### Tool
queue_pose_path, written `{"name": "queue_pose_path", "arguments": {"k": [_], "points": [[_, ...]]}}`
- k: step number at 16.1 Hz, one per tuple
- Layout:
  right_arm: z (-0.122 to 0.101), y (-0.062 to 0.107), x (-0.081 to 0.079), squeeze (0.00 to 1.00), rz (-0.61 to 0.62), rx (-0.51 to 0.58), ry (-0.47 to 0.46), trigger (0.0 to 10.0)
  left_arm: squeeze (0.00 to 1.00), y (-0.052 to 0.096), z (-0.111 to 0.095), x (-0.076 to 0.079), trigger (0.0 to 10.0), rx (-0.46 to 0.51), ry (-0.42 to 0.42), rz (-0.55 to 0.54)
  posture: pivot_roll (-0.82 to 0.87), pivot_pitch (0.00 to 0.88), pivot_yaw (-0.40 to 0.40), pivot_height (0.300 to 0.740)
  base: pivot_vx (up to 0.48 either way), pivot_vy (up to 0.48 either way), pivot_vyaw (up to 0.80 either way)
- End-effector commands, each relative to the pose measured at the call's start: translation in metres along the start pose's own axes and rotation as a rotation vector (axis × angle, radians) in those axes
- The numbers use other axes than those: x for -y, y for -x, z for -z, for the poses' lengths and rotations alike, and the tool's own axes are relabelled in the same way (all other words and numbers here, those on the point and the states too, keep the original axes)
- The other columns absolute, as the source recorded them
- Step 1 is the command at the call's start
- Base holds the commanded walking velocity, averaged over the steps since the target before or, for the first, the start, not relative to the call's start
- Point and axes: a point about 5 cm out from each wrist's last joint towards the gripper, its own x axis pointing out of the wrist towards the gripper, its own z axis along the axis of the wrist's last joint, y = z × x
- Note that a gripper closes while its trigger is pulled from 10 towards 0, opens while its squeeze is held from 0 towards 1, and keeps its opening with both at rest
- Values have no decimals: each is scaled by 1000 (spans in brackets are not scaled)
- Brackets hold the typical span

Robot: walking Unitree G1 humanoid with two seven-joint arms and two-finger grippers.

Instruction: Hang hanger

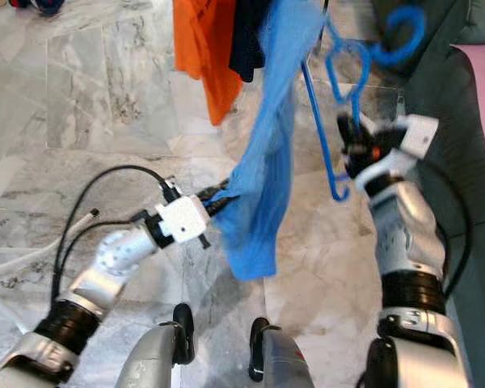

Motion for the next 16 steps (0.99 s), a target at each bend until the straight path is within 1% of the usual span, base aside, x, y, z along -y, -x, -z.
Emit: {"name": "queue_pose_path", "arguments": {"k": [1, 2, 3, 4, 5, 7, 8, 9, 10, 11, 12, 13, 14, 15, 16], "points": [[-16, -2, -5, 0, -16, 72, -49, 10000, 0, 6, 12, 20, 10000, -57, 4, 71, 20, 349, 5, 740, 0, 0, 0], [-18, -7, -27, 0, -117, 70, -125, 10000, 0, 3, 16, 22, 10000, -81, -5, 53, 18, 345, -1, 740, 0, 0, 0], [-17, -4, -52, 0, -252, 49, -178, 10000, 0, 2, 20, 21, 10000, -109, -19, 29, 17, 345, -1, 740, 0, 0, 0], [-16, -1, -65, 0, -329, 35, -228, 10000, 0, 2, 23, 20, 10000, -126, -33, 22, 17, 342, -2, 740, 0, 0, 0], [-16, 2, -76, 0, -406, 27, -287, 10000, 0, 4, 27, 20, 10000, -144, -44, 21, 17, 342, -3, 740, 0, 0, 0], [-13, 10, -86, 0, -503, -4, -328, 10000, 0, 6, 33, 22, 10000, -172, -57, 24, 13, 339, -5, 740, 0, 0, 0], [-13, 16, -92, 0, -556, -19, -368, 10000, 0, 7, 34, 24, 10000, -174, -69, 27, 11, 337, -4, 740, 0, 0, 0], [-11, 24, -97, 0, -611, -49, -370, 10000, 0, 7, 35, 25, 10000, -179, -104, 10, 10, 338, -4, 740, 0, 0, 0], [-10, 26, -97, 0, -607, -62, -333, 10000, 0, 6, 36, 24, 10000, -182, -112, -4, 9, 338, -7, 740, 0, 0, 0], [-7, 24, -93, 0, -559, -67, -339, 10000, 0, 6, 35, 22, 10000, -177, -119, -13, 8, 338, -8, 740, 0, 0, 0], [-6, 22, -89, 0, -528, -89, -379, 10000, 0, 6, 35, 20, 10000, -173, -137, -30, 8, 338, -8, 740, 0, 0, 0], [-2, 19, -83, 0, -469, -112, -333, 10000, 0, 7, 37, 17, 10000, -186, -150, -50, 5, 338, -9, 740, 0, 0, 0], [0, 17, -80, 0, -438, -119, -322, 10000, 0, 8, 38, 16, 10000, -190, -152, -55, 5, 338, -9, 740, 0, 0, 0], [2, 18, -81, 0, -446, -147, -328, 10000, 0, 9, 39, 14, 10000, -196, -169, -67, 8, 337, -10, 740, 0, 0, 0], [10, 25, -81, 0, -475, -230, -271, 10000, 0, 11, 40, 11, 10000, -198, -187, -75, 8, 338, -11, 740, 0, 0, 0]]}}
